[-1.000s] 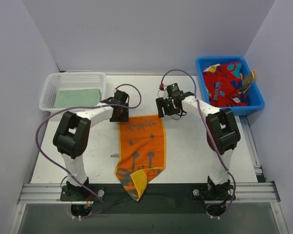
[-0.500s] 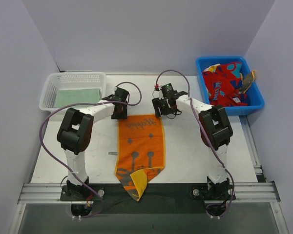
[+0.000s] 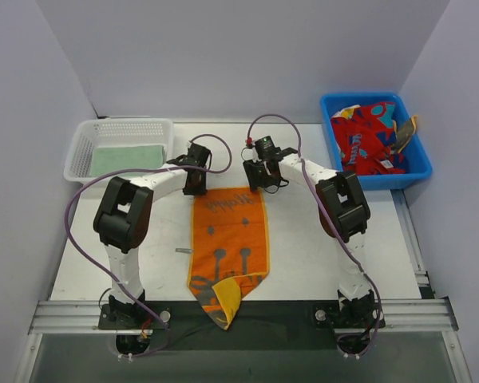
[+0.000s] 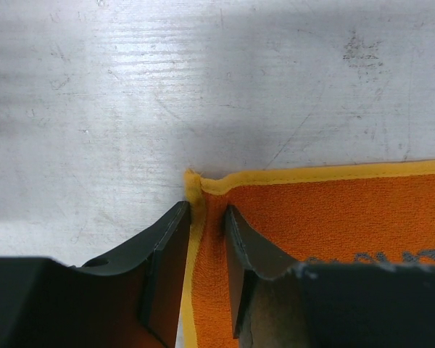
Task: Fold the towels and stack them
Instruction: Flatten out the crumpled towel
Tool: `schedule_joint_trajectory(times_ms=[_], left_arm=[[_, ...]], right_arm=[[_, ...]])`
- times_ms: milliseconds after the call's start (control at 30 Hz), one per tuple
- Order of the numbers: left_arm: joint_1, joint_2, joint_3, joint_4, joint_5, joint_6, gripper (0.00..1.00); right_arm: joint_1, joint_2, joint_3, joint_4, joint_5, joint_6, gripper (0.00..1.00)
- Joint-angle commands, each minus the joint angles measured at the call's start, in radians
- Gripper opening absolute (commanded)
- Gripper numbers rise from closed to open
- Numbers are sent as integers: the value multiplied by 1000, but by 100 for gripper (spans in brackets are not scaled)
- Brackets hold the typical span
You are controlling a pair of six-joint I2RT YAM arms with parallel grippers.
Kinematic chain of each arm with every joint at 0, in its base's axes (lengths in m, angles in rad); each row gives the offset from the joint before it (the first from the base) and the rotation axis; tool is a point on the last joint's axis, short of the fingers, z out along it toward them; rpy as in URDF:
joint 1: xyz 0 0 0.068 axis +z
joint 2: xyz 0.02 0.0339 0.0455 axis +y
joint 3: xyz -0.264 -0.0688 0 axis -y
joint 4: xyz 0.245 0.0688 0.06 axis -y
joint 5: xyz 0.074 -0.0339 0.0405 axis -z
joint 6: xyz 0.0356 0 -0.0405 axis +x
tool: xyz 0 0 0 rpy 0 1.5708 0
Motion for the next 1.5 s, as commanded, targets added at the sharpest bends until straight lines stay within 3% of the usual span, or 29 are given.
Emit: schedule_joint_trajectory(times_ms=[0,200,667,933,1167,1233,1467], left_arm=[[7,47,-8,-37,33,7,36],[7,44,-14,-37,30,9,29],[7,36,-25,-35,29,4,26],[13,30,-35,-34,29,-3,18],[28,31,-40,-32,43,-14,9],[31,28,-40,-28,47,-13,0],[47,-82,-51,29,53,20,0]], right_arm=[[11,29,30,-41,17,20,52],[16,60,37,-63,17,32,45],[66,80,63,-80,67,9,43],[80,118,79,-104,18,12,27],[77,123,82,-123,17,-8,0],[73,108,83,-121,20,-14,0],[39,-33,85,-95,49,-33,0]])
